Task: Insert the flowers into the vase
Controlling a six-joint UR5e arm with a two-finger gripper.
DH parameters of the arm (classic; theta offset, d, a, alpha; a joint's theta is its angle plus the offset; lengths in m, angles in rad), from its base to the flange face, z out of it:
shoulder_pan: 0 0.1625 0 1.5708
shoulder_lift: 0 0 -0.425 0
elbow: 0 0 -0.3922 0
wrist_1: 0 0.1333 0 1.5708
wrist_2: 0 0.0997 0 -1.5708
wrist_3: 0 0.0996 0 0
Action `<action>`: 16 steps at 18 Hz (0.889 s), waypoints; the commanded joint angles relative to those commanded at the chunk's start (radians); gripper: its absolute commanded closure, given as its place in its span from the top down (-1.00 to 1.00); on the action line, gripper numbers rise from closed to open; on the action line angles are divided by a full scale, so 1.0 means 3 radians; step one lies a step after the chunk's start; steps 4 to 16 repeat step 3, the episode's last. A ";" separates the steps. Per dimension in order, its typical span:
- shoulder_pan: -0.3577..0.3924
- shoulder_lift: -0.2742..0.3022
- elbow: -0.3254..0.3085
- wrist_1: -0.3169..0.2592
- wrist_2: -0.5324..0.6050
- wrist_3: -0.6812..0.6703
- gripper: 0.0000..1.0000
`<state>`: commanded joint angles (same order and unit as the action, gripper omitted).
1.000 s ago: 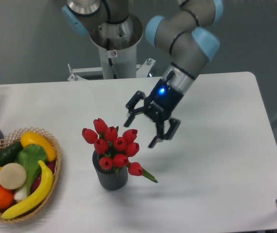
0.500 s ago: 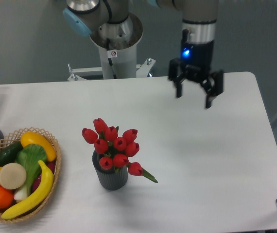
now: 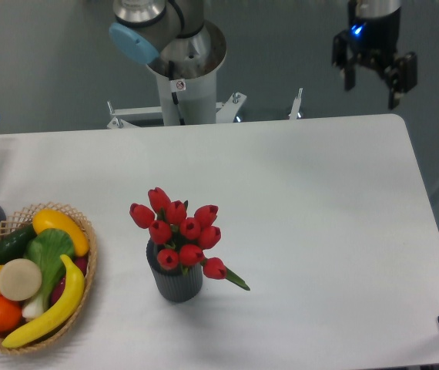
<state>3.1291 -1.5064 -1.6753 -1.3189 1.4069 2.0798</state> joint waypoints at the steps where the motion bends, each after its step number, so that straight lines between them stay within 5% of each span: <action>1: 0.0092 0.0000 0.0041 -0.0097 -0.0056 0.0057 1.00; 3: 0.0225 0.0000 0.0077 -0.0251 -0.0159 0.0210 1.00; 16: 0.0225 0.0000 0.0077 -0.0251 -0.0159 0.0210 1.00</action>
